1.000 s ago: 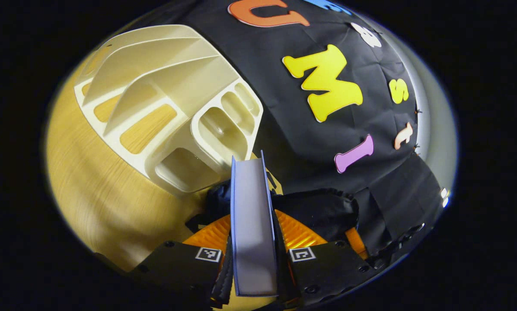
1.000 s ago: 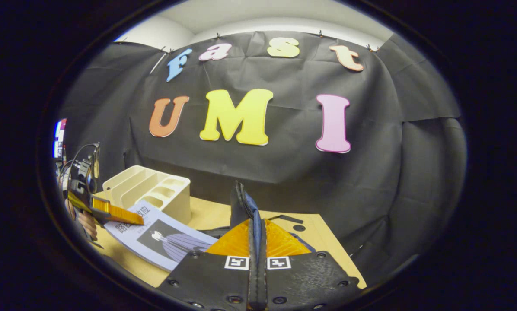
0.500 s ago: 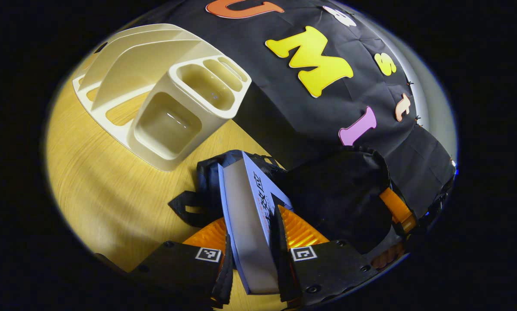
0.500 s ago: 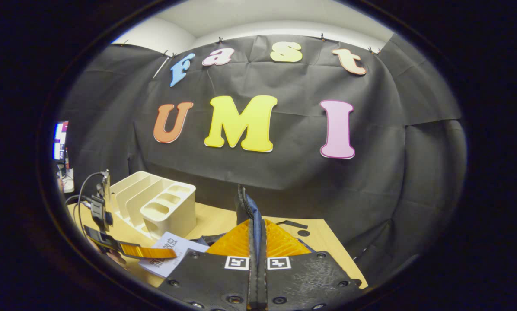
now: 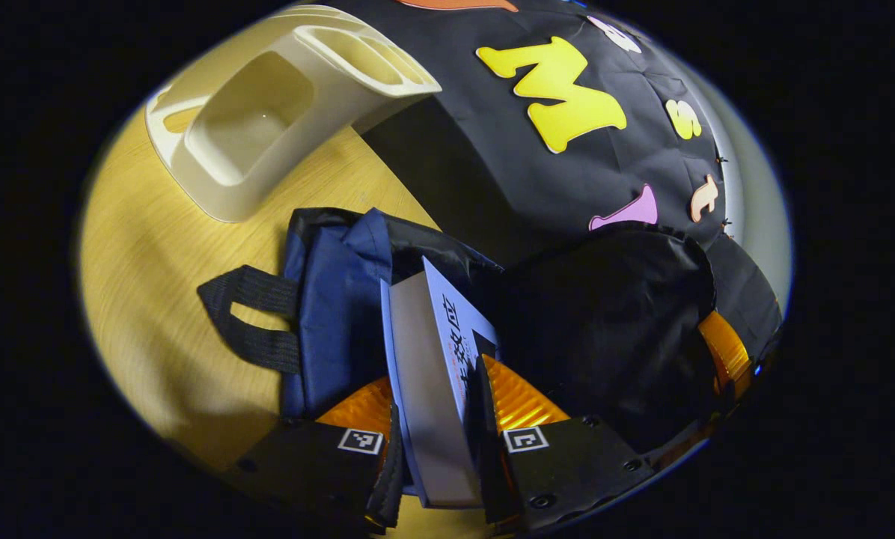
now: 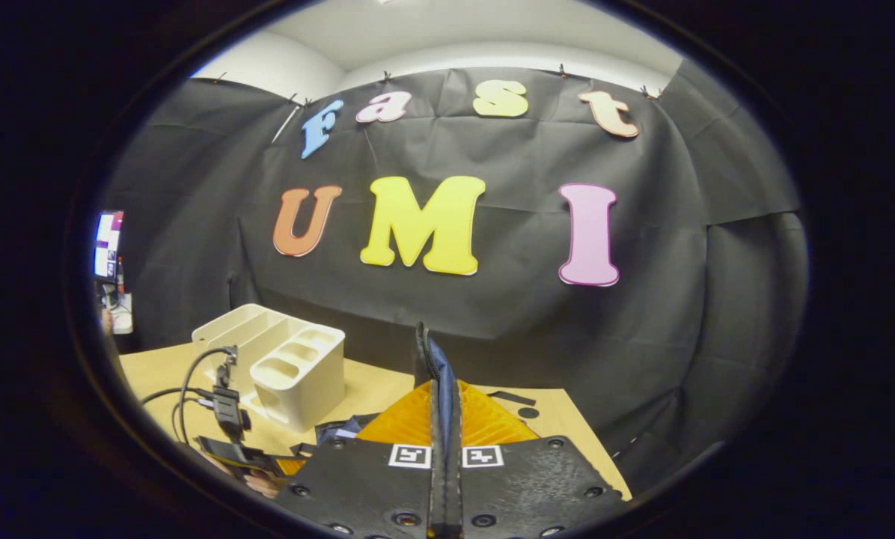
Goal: Open the schoolbag, grab two books from the bookshelf and put them into the schoolbag.
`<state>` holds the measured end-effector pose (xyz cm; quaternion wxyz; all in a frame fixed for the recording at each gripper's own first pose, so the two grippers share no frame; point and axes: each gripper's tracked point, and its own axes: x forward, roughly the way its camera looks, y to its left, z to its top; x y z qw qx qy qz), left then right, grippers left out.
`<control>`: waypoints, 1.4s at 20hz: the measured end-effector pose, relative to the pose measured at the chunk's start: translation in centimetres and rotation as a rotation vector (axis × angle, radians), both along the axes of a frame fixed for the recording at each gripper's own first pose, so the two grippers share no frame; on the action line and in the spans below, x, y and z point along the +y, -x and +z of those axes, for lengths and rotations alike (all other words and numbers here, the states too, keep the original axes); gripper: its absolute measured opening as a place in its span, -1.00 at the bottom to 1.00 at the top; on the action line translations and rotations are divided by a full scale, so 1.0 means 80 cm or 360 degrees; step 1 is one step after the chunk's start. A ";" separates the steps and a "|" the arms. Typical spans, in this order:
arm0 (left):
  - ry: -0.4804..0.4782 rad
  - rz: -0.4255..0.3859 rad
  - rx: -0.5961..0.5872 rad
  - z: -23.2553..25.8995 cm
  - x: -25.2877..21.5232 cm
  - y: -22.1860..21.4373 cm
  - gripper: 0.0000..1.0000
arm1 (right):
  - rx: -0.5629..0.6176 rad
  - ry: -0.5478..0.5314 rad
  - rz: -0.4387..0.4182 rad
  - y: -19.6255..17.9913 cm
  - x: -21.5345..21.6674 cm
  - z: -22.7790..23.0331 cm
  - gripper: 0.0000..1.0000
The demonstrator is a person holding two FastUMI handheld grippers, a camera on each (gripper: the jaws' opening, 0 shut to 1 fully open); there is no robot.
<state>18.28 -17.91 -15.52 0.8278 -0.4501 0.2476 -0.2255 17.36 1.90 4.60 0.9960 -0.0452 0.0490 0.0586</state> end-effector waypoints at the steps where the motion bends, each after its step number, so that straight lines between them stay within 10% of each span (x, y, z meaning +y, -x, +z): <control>1: -0.0007 -0.0004 -0.0009 0.002 -0.006 -0.005 -0.12 | 0.0000 -0.0001 0.0010 0.000 0.001 0.000 -0.99; 18: -0.0275 -0.0003 -0.0141 0.027 -0.076 -0.061 -0.08 | 0.0011 -0.0058 0.0049 -0.003 -0.001 -0.004 -0.99; 24: -0.0657 0.0079 -0.0226 0.021 -0.061 -0.069 0.43 | 0.0031 -0.0080 0.0026 -0.006 -0.009 -0.011 -0.95; 25: -0.0781 0.0096 -0.0251 0.020 -0.052 -0.071 0.82 | 0.0034 -0.0083 0.0022 -0.005 -0.011 -0.013 -0.99; 26: -0.0896 0.0121 -0.0289 0.018 -0.044 -0.075 0.43 | 0.0046 -0.0087 0.0013 -0.005 -0.014 -0.015 -0.99; 27: -0.0926 0.0113 -0.0323 0.022 -0.042 -0.073 0.88 | 0.0057 -0.0094 0.0002 -0.005 -0.017 -0.018 -0.99; 28: -0.0920 0.0109 -0.0337 0.026 -0.043 -0.071 0.88 | 0.0055 -0.0095 -0.0020 -0.006 -0.022 -0.019 -0.99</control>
